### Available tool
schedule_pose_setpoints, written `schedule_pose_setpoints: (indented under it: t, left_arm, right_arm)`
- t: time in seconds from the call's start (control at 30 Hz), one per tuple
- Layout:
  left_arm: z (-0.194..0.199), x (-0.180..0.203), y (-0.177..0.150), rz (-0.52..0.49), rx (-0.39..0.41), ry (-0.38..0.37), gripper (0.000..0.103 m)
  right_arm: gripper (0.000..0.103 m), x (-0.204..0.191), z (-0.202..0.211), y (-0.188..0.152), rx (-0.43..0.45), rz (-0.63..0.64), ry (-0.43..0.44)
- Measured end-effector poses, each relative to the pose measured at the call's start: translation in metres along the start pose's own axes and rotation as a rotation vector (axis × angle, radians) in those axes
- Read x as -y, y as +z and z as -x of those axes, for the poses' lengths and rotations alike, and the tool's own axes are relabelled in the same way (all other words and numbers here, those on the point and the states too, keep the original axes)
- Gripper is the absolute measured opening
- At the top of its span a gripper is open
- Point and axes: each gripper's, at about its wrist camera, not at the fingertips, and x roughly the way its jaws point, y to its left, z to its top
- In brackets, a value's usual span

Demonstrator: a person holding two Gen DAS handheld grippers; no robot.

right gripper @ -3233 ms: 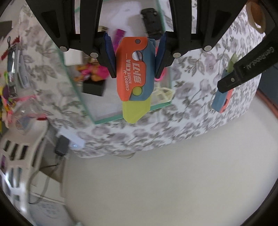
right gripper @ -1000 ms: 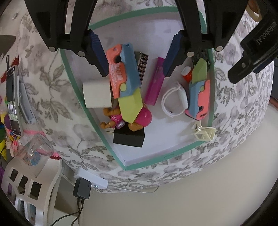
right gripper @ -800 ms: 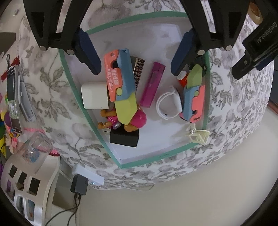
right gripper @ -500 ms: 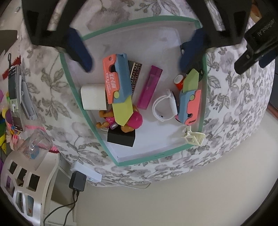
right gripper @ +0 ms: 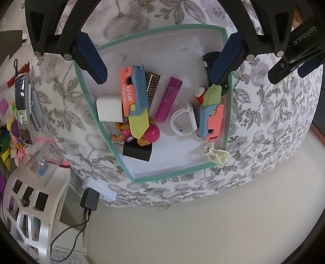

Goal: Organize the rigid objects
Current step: 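Open both tools to release the knives and withdraw from the tray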

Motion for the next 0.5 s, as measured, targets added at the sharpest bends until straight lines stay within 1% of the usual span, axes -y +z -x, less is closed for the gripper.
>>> schedule_pose_setpoints:
  t: [0.27,0.5]
  left_arm:
    - [0.004,-0.013,-0.001,0.043,0.004,-0.001,0.100]
    - [0.008,-0.015,-0.002,0.035,0.021,-0.007,0.100]
  right_arm:
    - [0.103,-0.008,0.009,-0.002,0.018,0.019,-0.002]
    - [0.103,-0.011,0.018,-0.002,0.044,0.023,0.002]
